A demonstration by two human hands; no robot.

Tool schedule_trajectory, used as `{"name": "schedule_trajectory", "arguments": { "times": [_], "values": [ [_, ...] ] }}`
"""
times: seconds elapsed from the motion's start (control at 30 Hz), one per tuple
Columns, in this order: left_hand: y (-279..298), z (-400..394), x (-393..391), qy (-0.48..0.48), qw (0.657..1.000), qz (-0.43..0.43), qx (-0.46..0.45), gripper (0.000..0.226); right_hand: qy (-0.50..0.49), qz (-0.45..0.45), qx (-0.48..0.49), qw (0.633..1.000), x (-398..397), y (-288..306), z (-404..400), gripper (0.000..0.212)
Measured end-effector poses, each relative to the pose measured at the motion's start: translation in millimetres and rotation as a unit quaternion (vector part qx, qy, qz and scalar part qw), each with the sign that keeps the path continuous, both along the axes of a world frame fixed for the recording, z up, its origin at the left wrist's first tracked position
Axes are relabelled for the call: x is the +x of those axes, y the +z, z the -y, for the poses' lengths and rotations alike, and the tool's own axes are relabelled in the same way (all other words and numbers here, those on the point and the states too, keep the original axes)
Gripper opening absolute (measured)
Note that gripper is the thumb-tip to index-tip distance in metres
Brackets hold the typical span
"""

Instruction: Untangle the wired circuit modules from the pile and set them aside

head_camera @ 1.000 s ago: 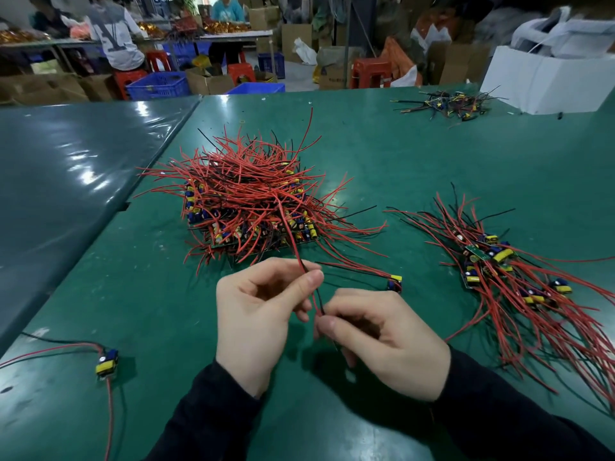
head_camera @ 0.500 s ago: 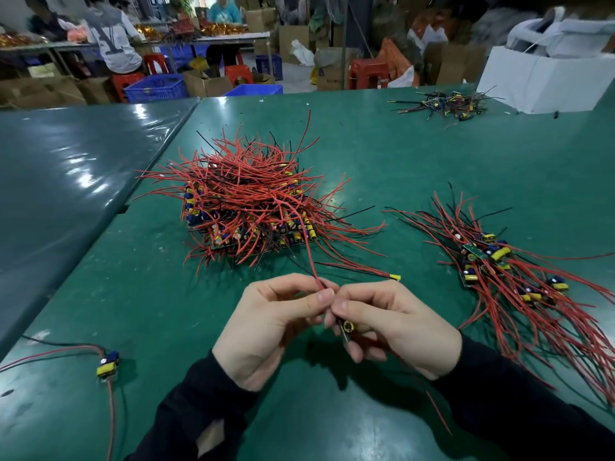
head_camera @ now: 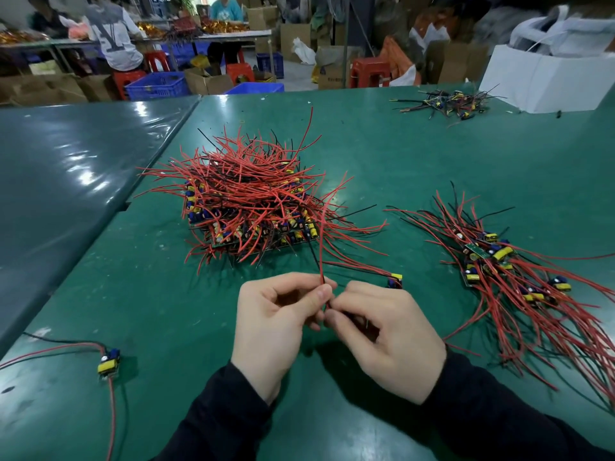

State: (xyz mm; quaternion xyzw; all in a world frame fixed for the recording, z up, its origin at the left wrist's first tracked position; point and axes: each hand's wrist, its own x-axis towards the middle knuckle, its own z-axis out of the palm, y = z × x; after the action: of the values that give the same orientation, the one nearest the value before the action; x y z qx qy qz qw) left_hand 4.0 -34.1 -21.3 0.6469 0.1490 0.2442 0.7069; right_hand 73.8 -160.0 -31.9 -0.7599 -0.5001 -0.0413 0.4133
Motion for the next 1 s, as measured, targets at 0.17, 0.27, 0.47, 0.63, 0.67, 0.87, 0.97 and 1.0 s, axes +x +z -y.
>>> {"name": "schedule_trajectory", "arguments": {
  "times": [0.17,0.27,0.47,0.63,0.67,0.87,0.97,1.0],
  "values": [
    [1.8,-4.1,0.7,0.001,0.998,0.002,-0.065,0.006,0.014,-0.018,0.012,1.0,0.6,0.1,-0.8,0.018],
    [4.1,-8.6,-1.4,-0.016,0.995,0.02,-0.1,0.009,0.045,-0.044,0.024,0.998,-3.2,3.2,-1.5,0.019],
    [9.5,-8.0,-1.8,-0.081,0.972,0.037,-0.219,0.017,0.086,-0.121,0.059,0.987,-3.1,11.3,0.8,0.018],
    [9.2,-9.4,-3.4,-0.058,0.985,0.061,-0.148,0.016,0.096,-0.135,0.04,0.985,-4.8,10.0,0.5,0.019],
    [8.8,-9.2,-3.9,-0.054,0.987,0.058,-0.14,0.015,0.096,-0.132,0.036,0.986,-4.9,9.9,0.5,0.018],
    [10.9,-17.5,-3.0,-0.014,0.99,0.049,-0.133,0.011,0.114,-0.146,0.013,0.983,-4.6,9.7,0.8,0.019],
    [11.5,-16.1,-4.5,-0.006,0.993,0.06,-0.105,0.011,0.126,-0.148,0.015,0.981,-5.7,10.0,0.7,0.02],
    [11.4,-15.2,-4.4,-0.008,0.993,0.061,-0.104,0.011,0.128,-0.15,0.013,0.98,-5.6,10.1,0.8,0.021]
  ]
}}
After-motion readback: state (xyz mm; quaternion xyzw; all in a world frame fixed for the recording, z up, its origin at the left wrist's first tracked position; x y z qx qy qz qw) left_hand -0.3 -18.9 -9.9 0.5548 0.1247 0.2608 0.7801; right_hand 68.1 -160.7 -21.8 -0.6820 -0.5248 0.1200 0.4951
